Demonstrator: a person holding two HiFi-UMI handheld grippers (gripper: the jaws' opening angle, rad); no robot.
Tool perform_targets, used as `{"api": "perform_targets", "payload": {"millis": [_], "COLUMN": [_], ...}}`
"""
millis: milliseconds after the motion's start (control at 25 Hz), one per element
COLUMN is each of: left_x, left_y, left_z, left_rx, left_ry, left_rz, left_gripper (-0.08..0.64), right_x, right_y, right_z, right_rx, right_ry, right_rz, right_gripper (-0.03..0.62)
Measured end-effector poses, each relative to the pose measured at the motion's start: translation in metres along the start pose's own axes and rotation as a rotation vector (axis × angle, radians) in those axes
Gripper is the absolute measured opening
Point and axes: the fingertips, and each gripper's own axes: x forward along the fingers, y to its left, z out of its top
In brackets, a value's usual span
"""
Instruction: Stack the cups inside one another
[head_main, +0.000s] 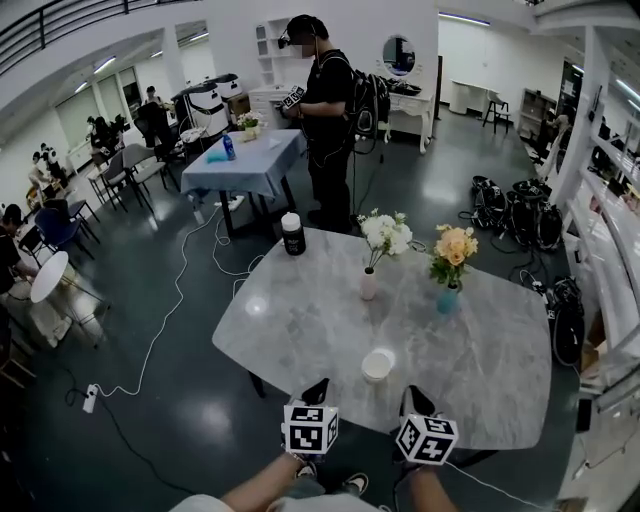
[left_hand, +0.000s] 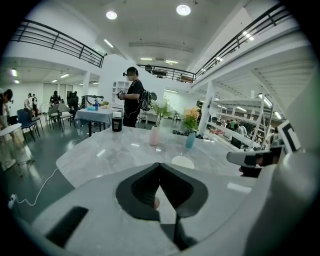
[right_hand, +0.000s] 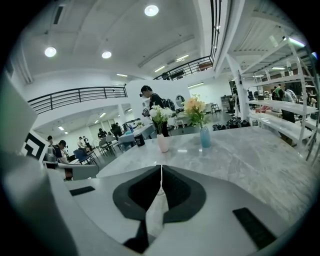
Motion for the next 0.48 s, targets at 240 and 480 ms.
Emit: {"api": "perform_targets", "payload": {"millis": [240,480], "left_x": [-0.005,-0.005], "left_y": [0.0,-0.009], "left_z": [-0.007,0.001], "left_rx": [-0.014,0.021], "left_ry": [0.019,-0.008], "left_rz": [-0.047,-0.122], "left_gripper": [-0.005,-0.005], "right_x": [-0.014,-0.028], "right_y": [0.007,0.016], "right_z": [0.001,0.002], "right_rx": [0.041,0.006], "right_ry": [-0.033,-0.077], "right_rz": [-0.049,-0.097], "right_gripper": [0.012,0.014]}}
